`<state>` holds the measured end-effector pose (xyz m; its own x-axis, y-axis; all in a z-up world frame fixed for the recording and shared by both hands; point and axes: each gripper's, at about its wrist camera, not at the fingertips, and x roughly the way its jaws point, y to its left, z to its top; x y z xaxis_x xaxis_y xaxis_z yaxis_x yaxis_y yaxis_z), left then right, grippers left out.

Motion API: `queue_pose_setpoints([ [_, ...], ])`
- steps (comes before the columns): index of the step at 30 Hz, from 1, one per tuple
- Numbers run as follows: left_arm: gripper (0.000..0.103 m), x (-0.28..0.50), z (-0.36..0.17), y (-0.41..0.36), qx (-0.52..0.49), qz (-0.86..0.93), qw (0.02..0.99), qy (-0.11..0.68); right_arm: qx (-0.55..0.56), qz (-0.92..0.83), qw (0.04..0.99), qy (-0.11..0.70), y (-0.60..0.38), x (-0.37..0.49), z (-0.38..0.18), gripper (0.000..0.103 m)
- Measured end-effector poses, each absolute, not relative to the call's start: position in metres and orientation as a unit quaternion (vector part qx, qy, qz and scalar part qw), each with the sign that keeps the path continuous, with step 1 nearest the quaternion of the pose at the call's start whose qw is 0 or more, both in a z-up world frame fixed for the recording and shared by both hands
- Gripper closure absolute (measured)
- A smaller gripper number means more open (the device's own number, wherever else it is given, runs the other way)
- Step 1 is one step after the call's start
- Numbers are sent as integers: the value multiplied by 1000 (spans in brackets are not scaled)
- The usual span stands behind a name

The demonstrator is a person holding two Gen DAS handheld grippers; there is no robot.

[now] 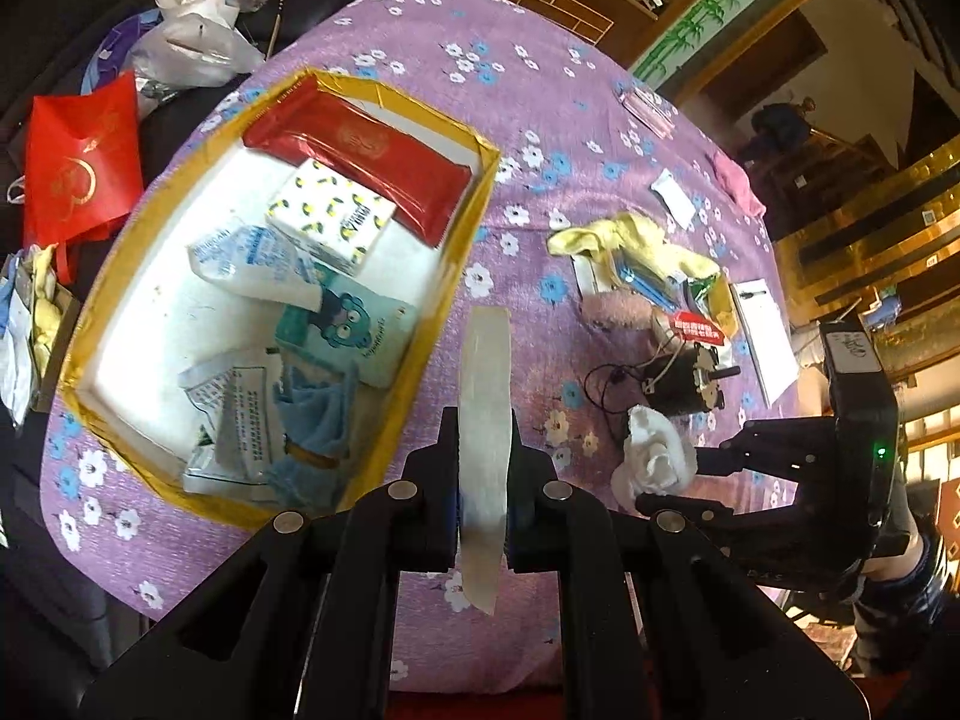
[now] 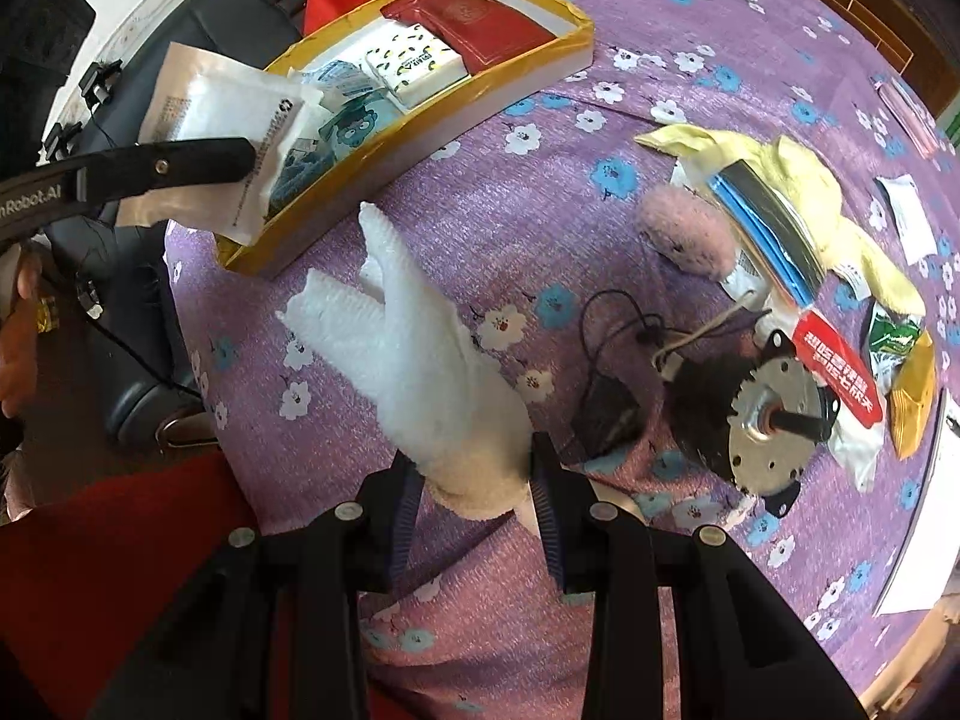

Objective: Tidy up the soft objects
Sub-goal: 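Lift the white glove with the right gripper while the left grasps a white strip, then carry the glove and white strip into the foam box and release both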

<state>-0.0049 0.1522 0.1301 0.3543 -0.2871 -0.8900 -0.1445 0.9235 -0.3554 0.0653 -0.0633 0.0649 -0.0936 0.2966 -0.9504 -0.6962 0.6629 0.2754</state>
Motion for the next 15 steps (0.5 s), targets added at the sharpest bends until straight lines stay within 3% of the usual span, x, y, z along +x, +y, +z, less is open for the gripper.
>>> queue_pose_setpoints([
  [15, 93, -10, 129, 180, -200, -23, 801, 563, -163, 384, 651, 634, -48, 70, 64, 69],
])
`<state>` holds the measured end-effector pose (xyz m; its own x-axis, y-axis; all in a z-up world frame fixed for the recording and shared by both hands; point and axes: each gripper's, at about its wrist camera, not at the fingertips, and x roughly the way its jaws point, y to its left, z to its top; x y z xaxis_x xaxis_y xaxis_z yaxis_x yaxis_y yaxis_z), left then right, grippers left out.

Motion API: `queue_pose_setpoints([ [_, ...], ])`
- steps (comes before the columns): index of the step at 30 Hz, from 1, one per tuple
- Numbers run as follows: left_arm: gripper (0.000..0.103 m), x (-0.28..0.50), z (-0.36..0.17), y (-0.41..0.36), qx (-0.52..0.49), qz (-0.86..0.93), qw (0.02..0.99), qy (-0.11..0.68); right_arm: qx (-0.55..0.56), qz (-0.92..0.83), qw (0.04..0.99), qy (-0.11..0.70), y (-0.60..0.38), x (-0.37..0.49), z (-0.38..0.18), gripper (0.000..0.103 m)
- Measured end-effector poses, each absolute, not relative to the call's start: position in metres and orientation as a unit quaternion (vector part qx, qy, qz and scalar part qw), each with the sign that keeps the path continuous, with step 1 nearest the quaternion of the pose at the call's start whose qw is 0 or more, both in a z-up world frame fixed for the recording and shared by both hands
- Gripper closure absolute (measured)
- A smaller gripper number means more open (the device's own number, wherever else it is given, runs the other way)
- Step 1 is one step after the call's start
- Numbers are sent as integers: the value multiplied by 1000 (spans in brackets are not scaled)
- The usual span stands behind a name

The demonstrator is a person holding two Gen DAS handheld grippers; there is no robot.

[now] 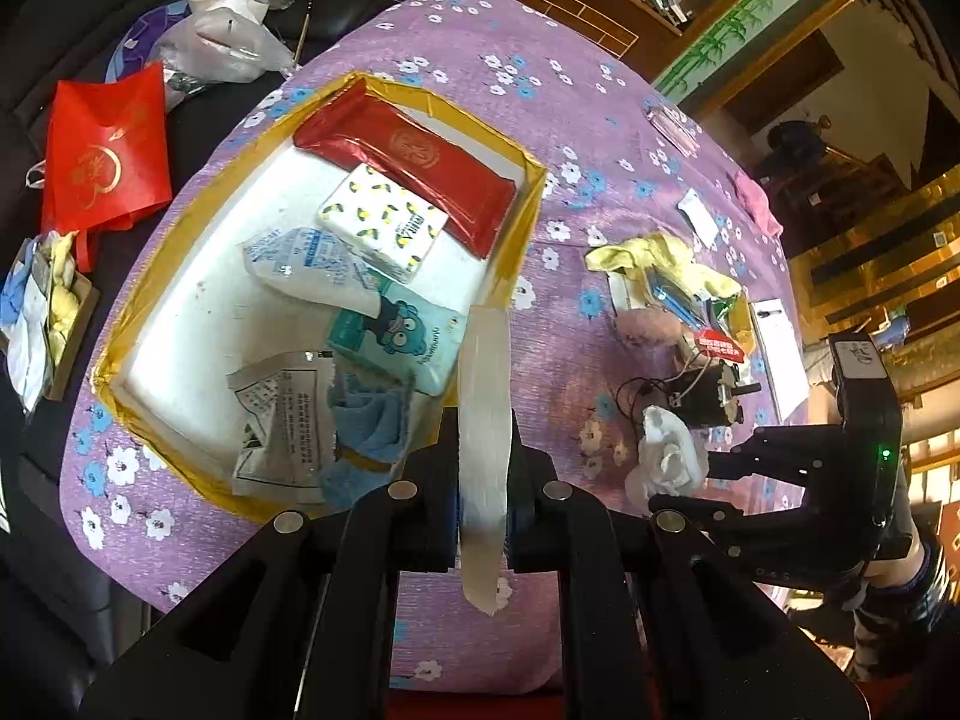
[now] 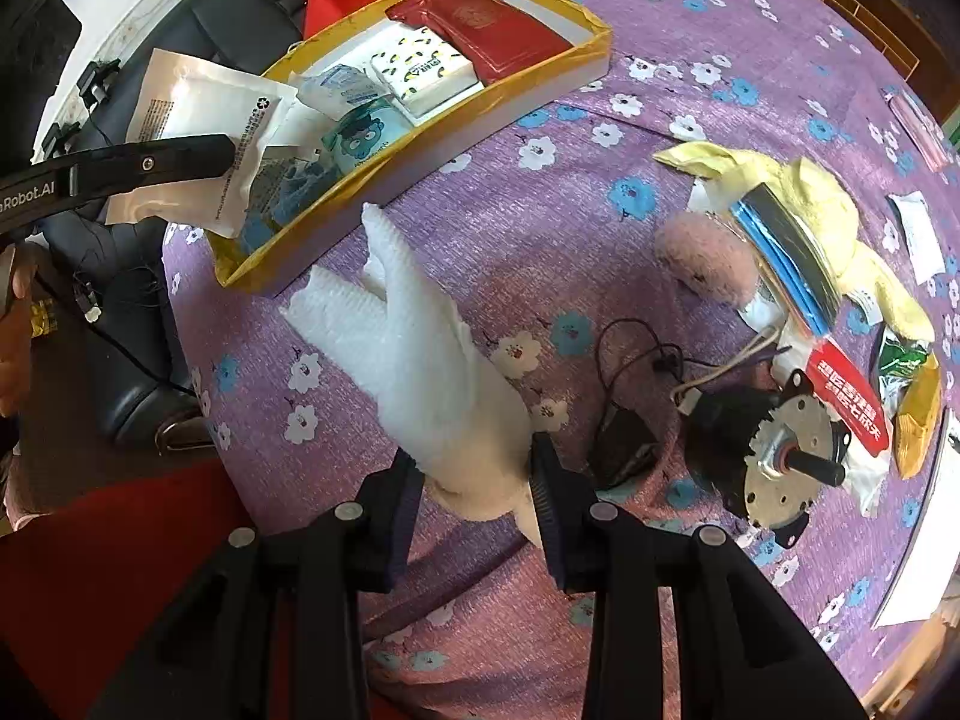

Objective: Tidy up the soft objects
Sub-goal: 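Carry the glove and white strip into the foam box and release both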

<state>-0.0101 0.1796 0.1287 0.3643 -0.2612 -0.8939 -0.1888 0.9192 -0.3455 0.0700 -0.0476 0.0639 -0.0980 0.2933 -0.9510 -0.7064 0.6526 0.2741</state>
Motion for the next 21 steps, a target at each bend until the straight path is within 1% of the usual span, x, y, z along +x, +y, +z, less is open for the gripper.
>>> queue_pose_setpoints([
  [12, 93, -12, 115, 207, -197, 6, 796, 572, -171, 392, 646, 632, -39, 72, 63, 69],
  [21, 93, -7, 91, 240, -154, 59, 789, 592, -170, 393, 644, 634, -39, 71, 62, 69],
])
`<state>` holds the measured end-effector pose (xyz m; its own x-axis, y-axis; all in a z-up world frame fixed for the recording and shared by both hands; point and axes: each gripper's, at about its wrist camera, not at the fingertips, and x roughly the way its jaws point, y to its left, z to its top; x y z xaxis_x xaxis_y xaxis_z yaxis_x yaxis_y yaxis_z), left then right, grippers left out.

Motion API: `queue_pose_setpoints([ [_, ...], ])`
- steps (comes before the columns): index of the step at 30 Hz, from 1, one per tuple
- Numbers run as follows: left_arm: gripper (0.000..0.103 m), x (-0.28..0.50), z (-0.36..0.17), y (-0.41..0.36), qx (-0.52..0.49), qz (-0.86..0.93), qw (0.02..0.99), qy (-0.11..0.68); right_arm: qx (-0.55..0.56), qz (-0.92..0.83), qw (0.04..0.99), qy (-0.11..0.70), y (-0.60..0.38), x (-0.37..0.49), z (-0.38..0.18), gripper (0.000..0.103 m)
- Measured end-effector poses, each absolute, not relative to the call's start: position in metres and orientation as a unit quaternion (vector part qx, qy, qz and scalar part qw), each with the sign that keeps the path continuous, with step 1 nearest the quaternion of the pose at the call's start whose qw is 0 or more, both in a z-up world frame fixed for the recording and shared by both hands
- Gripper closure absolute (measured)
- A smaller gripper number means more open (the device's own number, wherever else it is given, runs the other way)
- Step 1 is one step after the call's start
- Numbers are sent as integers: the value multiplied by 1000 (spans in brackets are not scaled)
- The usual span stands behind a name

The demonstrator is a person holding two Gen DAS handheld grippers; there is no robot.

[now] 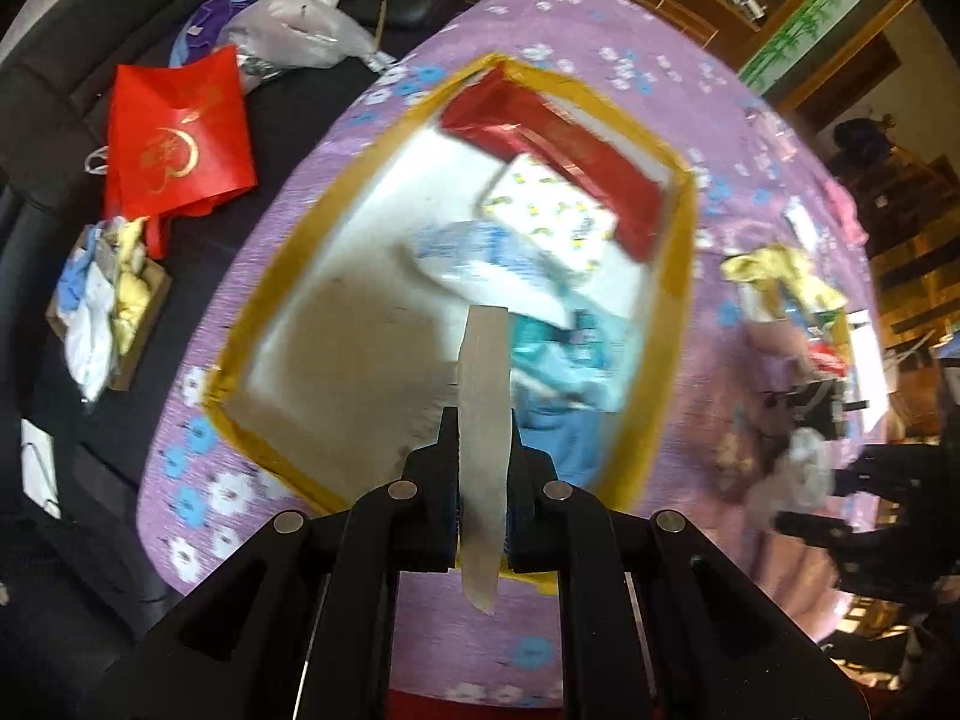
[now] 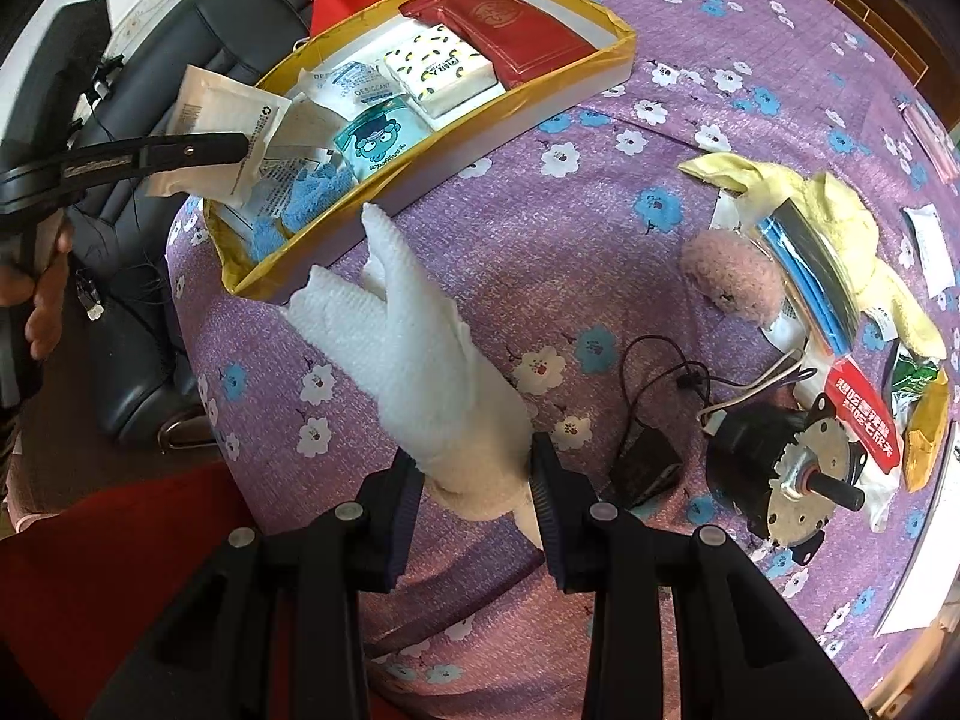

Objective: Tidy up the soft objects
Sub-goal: 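Carry the glove and white strip into the foam box and release both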

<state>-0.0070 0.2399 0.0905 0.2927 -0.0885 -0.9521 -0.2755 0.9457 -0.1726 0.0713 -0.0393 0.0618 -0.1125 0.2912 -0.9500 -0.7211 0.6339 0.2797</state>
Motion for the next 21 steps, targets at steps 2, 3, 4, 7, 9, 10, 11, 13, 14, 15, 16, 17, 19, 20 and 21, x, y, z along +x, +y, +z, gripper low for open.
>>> queue_pose_setpoints([
  [2, 93, -7, 86, 244, -148, 67, 787, 595, -169, 392, 644, 635, -39, 71, 61, 69],
  [3, 93, -7, 84, 246, -141, 70, 788, 595, -169, 392, 644, 635, -39, 72, 60, 69],
  [4, 93, -7, 83, 248, -135, 72, 789, 595, -169, 392, 643, 636, -39, 72, 60, 69],
  [7, 93, -4, 82, 255, -136, 77, 789, 594, -169, 390, 643, 638, -41, 75, 59, 69],
  [9, 93, -2, 86, 259, -140, 77, 792, 590, -169, 389, 643, 638, -40, 75, 59, 69],
  [10, 93, -1, 89, 260, -138, 77, 794, 587, -170, 389, 642, 638, -40, 76, 59, 69],
  [11, 93, 0, 92, 260, -136, 77, 796, 585, -170, 388, 642, 639, -40, 76, 59, 69],
  [13, 93, 4, 95, 261, -131, 77, 798, 583, -170, 388, 642, 639, -39, 78, 60, 69],
  [14, 93, 5, 95, 261, -122, 79, 800, 583, -170, 388, 642, 639, -38, 79, 61, 69],
  [15, 93, 7, 96, 262, -115, 82, 801, 582, -170, 389, 642, 638, -38, 80, 62, 69],
  [16, 93, 9, 96, 263, -106, 86, 802, 581, -171, 390, 643, 637, -38, 82, 63, 69],
  [17, 93, 10, 97, 265, -99, 89, 804, 580, -171, 390, 643, 636, -37, 82, 63, 69],
  [19, 93, 13, 98, 267, -65, 98, 809, 576, -172, 391, 643, 636, -36, 83, 64, 69],
  [20, 93, 15, 97, 267, -51, 98, 809, 577, -173, 392, 642, 635, -35, 83, 64, 69],
  [21, 93, 16, 94, 268, -41, 97, 808, 580, -174, 393, 642, 636, -34, 83, 64, 69],
])
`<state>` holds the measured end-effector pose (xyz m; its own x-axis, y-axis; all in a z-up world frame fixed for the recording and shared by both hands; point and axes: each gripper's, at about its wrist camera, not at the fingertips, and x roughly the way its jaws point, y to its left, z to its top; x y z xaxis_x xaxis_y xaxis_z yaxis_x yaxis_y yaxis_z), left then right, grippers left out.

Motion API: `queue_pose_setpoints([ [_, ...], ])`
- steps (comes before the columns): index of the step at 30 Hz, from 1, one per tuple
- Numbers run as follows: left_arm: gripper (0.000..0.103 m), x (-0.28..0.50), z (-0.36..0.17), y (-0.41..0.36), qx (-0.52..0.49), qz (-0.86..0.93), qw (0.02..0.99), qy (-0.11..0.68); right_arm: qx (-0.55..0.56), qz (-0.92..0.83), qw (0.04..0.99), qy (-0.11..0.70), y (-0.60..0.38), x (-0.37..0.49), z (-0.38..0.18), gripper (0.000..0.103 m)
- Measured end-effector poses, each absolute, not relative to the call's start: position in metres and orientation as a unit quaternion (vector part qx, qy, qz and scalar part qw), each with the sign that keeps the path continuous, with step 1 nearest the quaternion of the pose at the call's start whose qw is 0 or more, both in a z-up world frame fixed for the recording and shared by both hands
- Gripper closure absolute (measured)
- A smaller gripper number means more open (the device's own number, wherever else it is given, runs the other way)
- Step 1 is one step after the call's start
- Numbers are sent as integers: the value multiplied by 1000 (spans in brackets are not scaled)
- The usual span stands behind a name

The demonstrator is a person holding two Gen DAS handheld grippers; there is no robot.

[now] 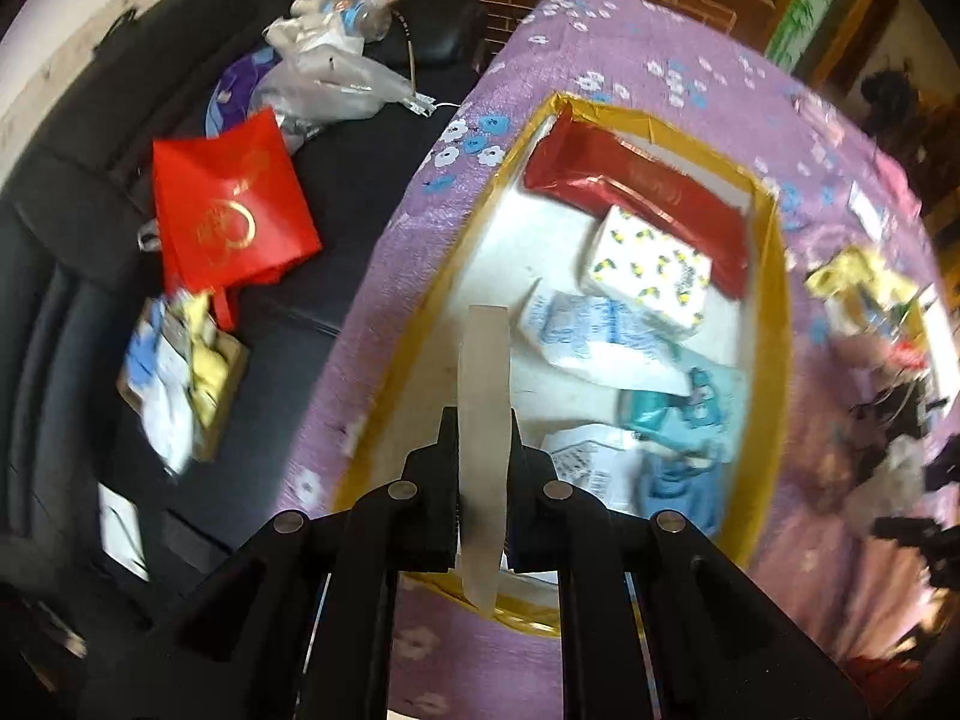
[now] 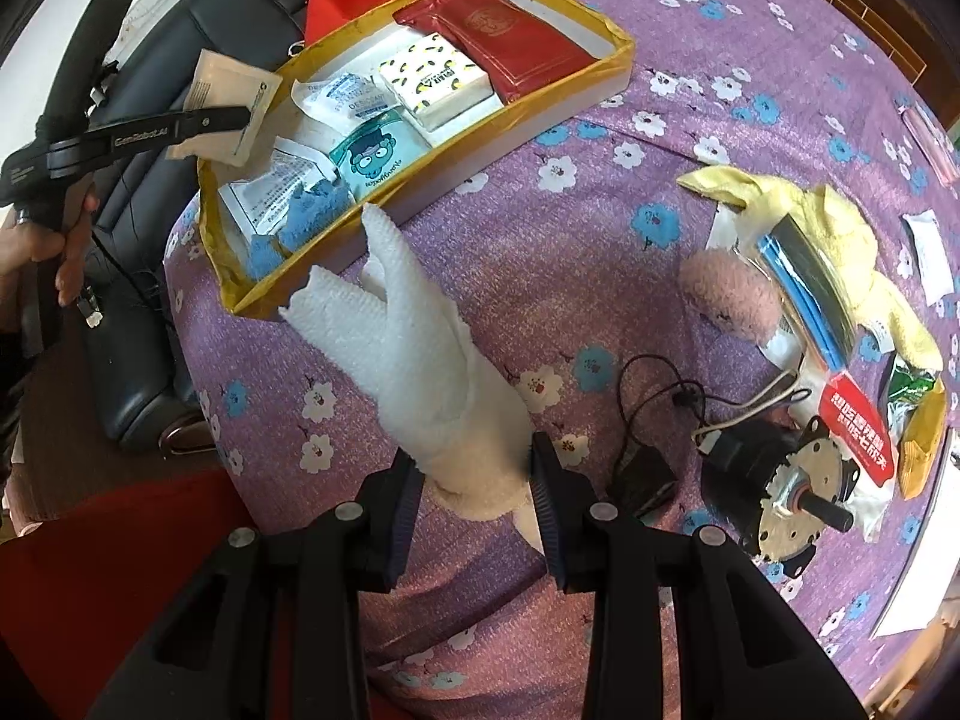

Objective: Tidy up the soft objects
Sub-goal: 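Carry the glove and white strip into the foam box and release both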

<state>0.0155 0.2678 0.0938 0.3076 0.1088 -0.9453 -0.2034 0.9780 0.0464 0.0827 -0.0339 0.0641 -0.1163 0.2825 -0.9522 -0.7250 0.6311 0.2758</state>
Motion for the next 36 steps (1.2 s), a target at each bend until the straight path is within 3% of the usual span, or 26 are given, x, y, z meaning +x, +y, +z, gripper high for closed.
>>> queue_pose_setpoints([
  [14, 93, 3, 56, 232, -6, 23, 777, 629, -179, 398, 648, 624, -13, 104, 88, 69],
  [22, 93, 0, 57, 236, -28, 22, 778, 627, -95, 407, 629, 656, 32, 143, 102, 69],
  [36, 93, -5, 56, 248, -69, 16, 781, 621, -169, 382, 634, 650, 134, 189, 80, 69],
])
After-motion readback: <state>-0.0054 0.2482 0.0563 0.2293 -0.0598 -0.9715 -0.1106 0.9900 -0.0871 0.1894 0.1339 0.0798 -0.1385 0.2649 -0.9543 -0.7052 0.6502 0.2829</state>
